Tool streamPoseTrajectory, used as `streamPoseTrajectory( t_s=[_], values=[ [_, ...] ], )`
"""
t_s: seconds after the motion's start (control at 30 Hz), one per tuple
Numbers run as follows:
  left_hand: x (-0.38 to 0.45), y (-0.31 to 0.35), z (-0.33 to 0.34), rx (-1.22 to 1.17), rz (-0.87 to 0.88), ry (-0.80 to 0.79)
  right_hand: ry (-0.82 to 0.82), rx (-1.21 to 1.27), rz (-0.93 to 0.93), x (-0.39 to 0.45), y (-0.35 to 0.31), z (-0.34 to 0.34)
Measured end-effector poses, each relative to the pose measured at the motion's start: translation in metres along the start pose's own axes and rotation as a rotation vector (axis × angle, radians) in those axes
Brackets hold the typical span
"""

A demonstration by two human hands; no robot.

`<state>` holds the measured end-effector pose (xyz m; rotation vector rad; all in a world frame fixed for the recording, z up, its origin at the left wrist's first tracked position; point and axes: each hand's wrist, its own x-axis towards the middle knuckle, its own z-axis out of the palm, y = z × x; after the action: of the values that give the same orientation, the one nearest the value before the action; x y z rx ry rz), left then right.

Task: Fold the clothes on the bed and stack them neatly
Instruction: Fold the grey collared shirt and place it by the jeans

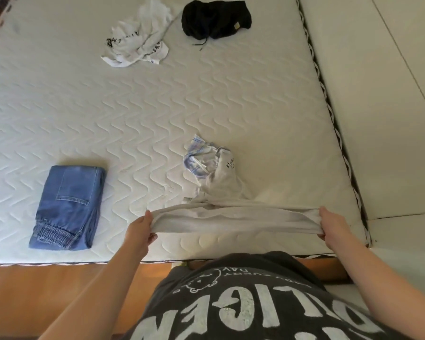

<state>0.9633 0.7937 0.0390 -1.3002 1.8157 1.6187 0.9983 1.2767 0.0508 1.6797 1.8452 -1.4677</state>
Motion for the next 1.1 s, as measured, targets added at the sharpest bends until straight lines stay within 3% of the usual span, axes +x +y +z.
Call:
streamPoseTrajectory(
  t_s=[0.17, 0.37, 0.47, 0.7, 0.8, 0.87, 1.1],
  values=[
    [0.009, 0.024, -0.038, 0.070, 0.095, -0.271, -0.198, -0.271, -0.256, -0.076, 0.010, 0.065],
    [0.002, 0.066, -0.058, 0.025, 0.114, -0.446, -0.411, -0.684, -0.739, -0.164, -0.005, 0.170],
    [-0.014, 0.088, -0.054, 0.030, 0.163, -0.521, -0.541, -0.892, -0.796, -0.195, -0.009, 0.219],
    [-0.037, 0.130, -0.040, 0.058, 0.281, -0.681, -0.434, -1.130, -0.824, -0.204, -0.016, 0.281],
    [-0.037, 0.138, -0.035, 0.056, 0.320, -0.702, -0.387, -0.946, -0.809, -0.201, -0.023, 0.276],
    [-0.034, 0.139, -0.032, 0.077, 0.360, -0.723, -0.457, -0.713, -0.742, -0.204, -0.032, 0.265],
    [-0.027, 0.123, -0.015, 0.143, 0.451, -0.814, -0.623, 0.099, -0.289, -0.212, -0.055, 0.229]
  ],
)
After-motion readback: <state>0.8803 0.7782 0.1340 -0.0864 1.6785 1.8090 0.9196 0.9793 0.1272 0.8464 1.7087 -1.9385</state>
